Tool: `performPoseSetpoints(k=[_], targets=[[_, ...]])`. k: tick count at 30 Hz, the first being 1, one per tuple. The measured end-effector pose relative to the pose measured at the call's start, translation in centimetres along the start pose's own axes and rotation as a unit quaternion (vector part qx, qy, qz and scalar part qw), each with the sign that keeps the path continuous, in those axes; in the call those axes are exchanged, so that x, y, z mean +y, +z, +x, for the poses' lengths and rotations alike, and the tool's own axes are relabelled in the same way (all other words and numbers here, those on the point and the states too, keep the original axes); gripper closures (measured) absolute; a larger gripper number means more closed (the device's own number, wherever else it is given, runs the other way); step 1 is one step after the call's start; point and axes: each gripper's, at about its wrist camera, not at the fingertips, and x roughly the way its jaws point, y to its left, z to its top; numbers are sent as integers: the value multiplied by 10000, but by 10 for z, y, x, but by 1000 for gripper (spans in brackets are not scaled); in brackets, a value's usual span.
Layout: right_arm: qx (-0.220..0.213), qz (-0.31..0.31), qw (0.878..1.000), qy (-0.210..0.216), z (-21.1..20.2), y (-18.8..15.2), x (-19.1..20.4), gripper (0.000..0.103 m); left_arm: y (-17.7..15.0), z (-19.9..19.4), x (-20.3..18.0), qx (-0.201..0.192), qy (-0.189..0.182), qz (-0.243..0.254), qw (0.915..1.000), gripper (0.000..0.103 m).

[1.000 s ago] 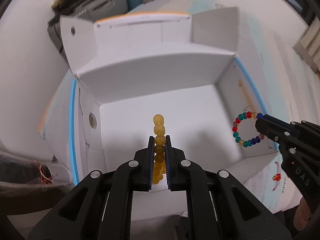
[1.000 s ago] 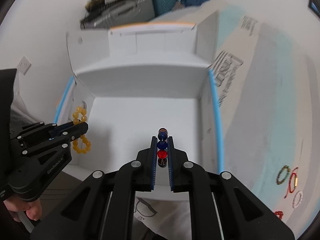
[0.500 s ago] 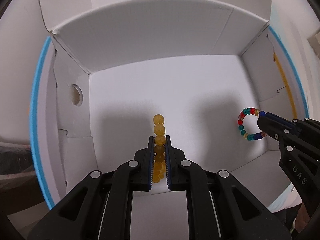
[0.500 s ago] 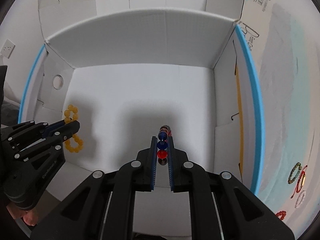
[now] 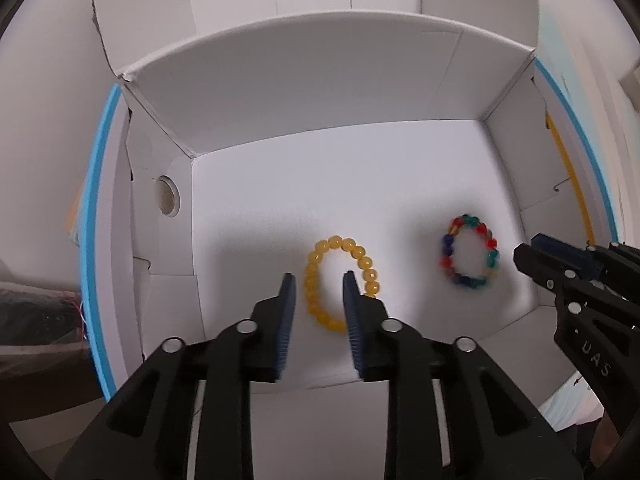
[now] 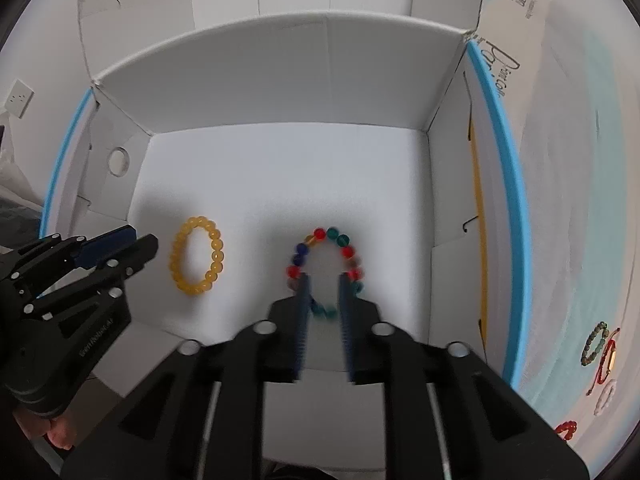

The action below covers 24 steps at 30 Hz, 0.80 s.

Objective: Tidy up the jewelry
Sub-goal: 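Open the left tool and the right tool to drop both bracelets in the box, then move both tools back over the remaining bracelets on the bed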

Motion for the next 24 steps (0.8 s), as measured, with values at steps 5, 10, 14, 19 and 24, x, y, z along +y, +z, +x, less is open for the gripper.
performPoseSetpoints(k=[5,10,14,19,24], targets=[[-293,99,9995,90,-23,-7,-8,56,-5,-18,-5,-231,51,-2,9997,56],[-550,185,9982,133,-48,-18,-16,45,-12,-43,-10,-504,62,-25,9987,42],[-749,294,9966,168,-69,-28,-29,36,-14,-57,-19,-675,22,-25,9977,34],[-972,443,9941,179,-91,-43,-47,30,-21,-77,-37,-884,-47,-7,9961,25],[-1193,593,9910,157,-118,-64,-74,20,-28,-93,-61,-1065,-140,34,9942,12]])
